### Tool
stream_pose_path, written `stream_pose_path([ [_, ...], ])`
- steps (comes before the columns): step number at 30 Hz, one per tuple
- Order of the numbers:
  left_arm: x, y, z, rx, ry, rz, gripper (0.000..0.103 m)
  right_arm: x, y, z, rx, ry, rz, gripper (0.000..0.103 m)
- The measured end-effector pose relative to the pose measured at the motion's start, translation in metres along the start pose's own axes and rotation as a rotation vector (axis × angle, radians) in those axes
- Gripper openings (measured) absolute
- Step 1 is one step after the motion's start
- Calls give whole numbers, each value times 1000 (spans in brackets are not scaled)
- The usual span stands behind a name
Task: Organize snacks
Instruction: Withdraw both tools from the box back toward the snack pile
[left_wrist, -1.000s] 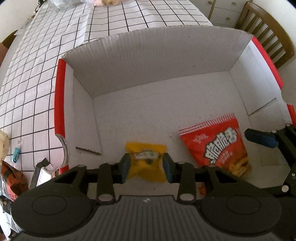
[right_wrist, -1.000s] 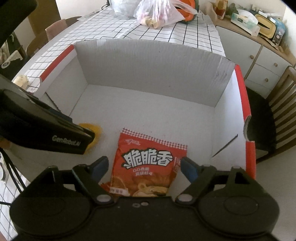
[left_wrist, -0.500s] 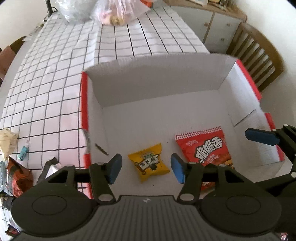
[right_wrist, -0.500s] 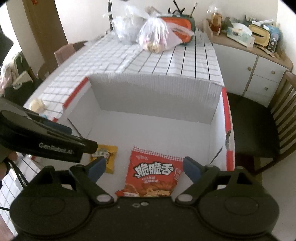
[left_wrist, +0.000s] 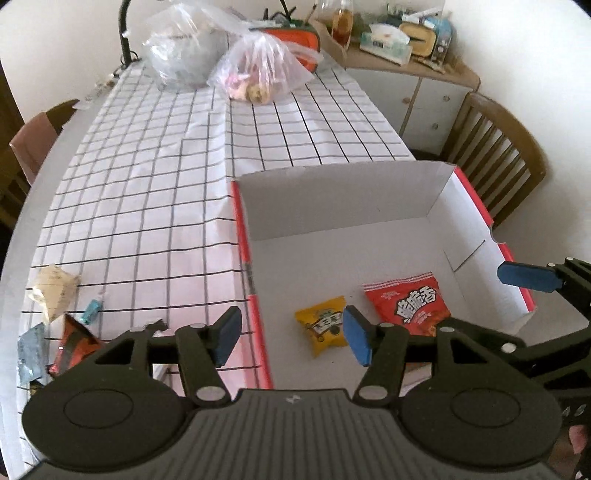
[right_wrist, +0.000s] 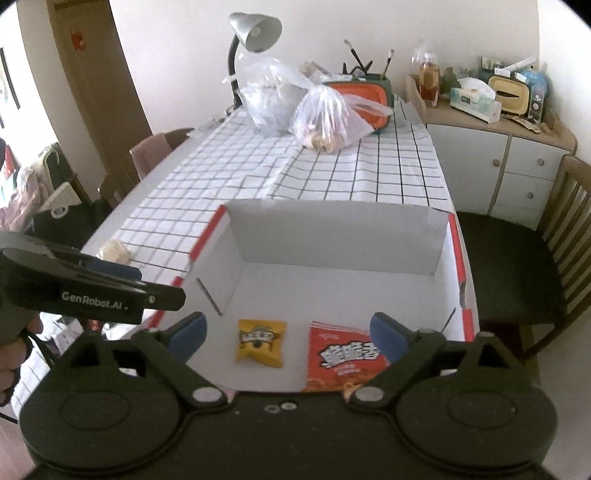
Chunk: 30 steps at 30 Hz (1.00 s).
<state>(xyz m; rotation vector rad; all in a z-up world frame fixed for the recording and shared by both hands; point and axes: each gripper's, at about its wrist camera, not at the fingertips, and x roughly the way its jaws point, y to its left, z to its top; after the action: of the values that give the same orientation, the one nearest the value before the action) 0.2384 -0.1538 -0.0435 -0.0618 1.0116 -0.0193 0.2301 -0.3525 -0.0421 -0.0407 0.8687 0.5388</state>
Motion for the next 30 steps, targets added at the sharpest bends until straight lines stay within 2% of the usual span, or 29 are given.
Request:
stream_pose_path([
  [8, -38, 28, -27, 16, -72, -14, 63, -23, 34, -9, 10, -57, 14, 101],
  [16, -73, 63, -58, 9, -138, -36, 74, -34, 82, -23, -22, -98, 38, 103],
  [19, -81, 77, -73, 13, -154, -30, 75, -31, 100, -28, -31, -98, 48, 103],
  [30, -90, 147, -122, -39, -116, -11, 76, -7, 161, -54, -59, -44, 64, 103],
])
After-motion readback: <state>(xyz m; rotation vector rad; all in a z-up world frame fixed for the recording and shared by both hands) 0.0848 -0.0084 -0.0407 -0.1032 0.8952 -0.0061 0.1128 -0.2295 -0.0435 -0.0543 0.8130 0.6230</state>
